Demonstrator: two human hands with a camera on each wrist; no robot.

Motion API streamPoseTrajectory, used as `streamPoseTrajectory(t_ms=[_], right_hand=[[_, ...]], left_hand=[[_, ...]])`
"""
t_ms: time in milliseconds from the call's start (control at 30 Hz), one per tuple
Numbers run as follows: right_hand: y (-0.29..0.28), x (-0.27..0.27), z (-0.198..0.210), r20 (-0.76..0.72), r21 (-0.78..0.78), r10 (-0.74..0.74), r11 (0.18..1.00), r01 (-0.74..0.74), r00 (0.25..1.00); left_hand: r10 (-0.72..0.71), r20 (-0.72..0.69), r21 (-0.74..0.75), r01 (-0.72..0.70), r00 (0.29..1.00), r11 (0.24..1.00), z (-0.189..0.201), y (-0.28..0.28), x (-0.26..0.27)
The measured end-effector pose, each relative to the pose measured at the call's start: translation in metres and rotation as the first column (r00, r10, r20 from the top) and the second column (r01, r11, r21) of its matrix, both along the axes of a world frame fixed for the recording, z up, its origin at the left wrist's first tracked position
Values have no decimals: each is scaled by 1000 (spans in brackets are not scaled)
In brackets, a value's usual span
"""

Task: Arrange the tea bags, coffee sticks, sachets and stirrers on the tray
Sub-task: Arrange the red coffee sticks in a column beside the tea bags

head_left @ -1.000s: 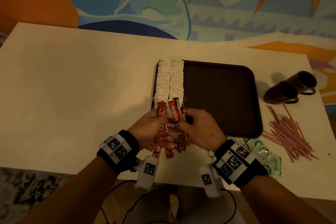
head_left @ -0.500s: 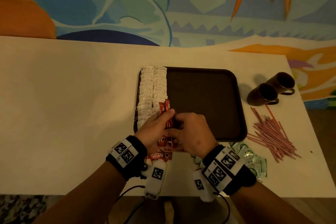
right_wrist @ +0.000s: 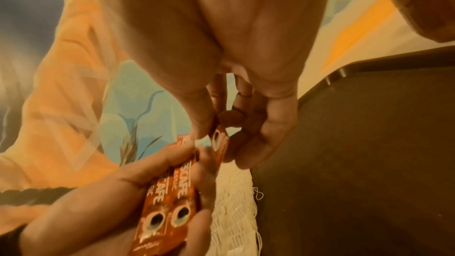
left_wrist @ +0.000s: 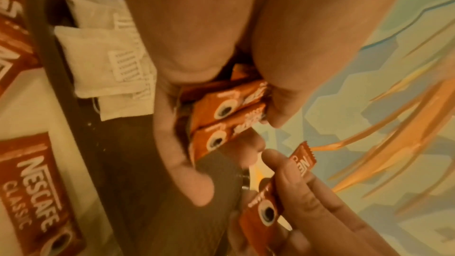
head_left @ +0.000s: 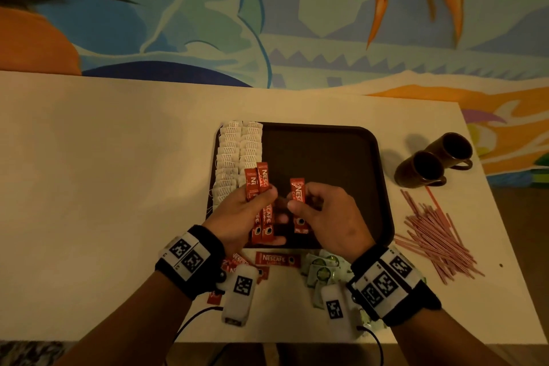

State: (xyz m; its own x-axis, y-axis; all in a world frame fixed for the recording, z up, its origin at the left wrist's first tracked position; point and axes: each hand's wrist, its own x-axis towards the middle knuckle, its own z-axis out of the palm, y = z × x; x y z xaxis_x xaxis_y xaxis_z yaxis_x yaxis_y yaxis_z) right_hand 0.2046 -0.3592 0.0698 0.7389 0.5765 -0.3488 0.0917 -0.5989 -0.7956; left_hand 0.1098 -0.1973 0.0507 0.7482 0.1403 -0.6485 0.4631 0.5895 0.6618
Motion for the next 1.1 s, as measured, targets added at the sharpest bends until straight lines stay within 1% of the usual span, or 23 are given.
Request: streamPoseTrajectory(t_ms=[67,100,200,267,367,567,767,967,1100], right_hand=[[-2,6,-1,-6,-6,27,1000,-27,1000],[-3,9,-3,-9,-21,47,999,-48,999],[-1,13,-9,-16,-54,152,987,-153,988],[1,15,-11,-15,-40,194,980,-194,981],[0,22,-15,-71,11,164,986,-164,984],[-8,38,-19,-179,-13,102,994,-106,979],[-12,52,-21,-219,74,-16,997,33,976],[-13,61,-24,-210,93,-76,991,97,975],[-13,61,-22,-220,113,-79,988,106,972]], left_hand=[[7,-4,75,-7,1000,997,-1,2,3],[-12,1,113,12,1000,994,-2,3,3],[-127,14,241,120,992,963,-8,3,4],[-159,12,295,149,987,944,-12,4,5],[-112,-8,304,110,994,946,-17,6,9],[3,-47,279,10,999,960,-28,16,14],[8,-48,304,7,999,953,-32,19,20],[25,11,329,-27,1000,944,-29,20,29],[28,19,335,-32,999,942,-27,21,30]])
